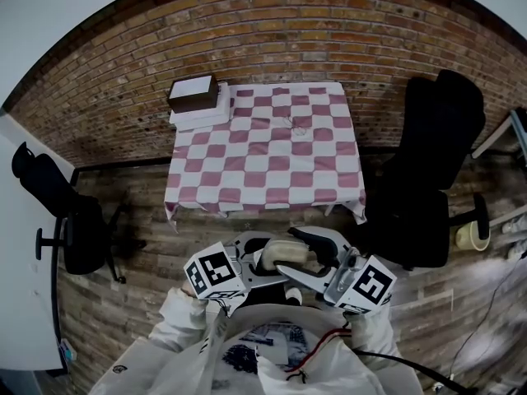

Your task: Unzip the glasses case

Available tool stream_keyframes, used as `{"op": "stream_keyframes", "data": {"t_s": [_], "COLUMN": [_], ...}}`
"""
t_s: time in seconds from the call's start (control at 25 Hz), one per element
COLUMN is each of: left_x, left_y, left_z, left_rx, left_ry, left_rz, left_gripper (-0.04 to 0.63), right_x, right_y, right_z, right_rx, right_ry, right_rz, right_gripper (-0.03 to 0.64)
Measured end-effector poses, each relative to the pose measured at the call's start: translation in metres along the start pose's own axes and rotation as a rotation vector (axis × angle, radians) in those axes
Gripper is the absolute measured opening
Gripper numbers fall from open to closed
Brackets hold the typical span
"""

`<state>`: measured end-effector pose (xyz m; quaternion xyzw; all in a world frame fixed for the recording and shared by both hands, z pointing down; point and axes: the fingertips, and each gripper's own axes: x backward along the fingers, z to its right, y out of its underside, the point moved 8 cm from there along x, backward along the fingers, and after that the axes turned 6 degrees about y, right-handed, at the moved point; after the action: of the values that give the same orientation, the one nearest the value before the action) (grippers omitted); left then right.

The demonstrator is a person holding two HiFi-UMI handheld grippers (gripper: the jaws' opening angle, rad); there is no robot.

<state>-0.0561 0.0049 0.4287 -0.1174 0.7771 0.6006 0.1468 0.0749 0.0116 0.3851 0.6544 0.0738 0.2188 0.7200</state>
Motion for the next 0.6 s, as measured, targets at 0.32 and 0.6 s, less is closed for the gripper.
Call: {"op": "stream_keyframes", "data": {"t_s": [0.32,0.6], "left_x": [0.007,0.011], "left_y": [-0.005,-0.003], "left_z": [0.004,0.008], "left_rx": [0.076,0.098], "left_ry": [0.038,0.011], "left_rz": [0.178,0.316], "left_gripper": [0.346,0.356], "right_x": [0.0,-0.001], "right_y": [-0.003,-0.001], "right_z": [0.003,0.005], "right_rx": [-0.108,-0.197], "right_ry": [0.027,0.022], "right_rz": [0.08,0.145], "right_gripper": [0.258,0.256]}}
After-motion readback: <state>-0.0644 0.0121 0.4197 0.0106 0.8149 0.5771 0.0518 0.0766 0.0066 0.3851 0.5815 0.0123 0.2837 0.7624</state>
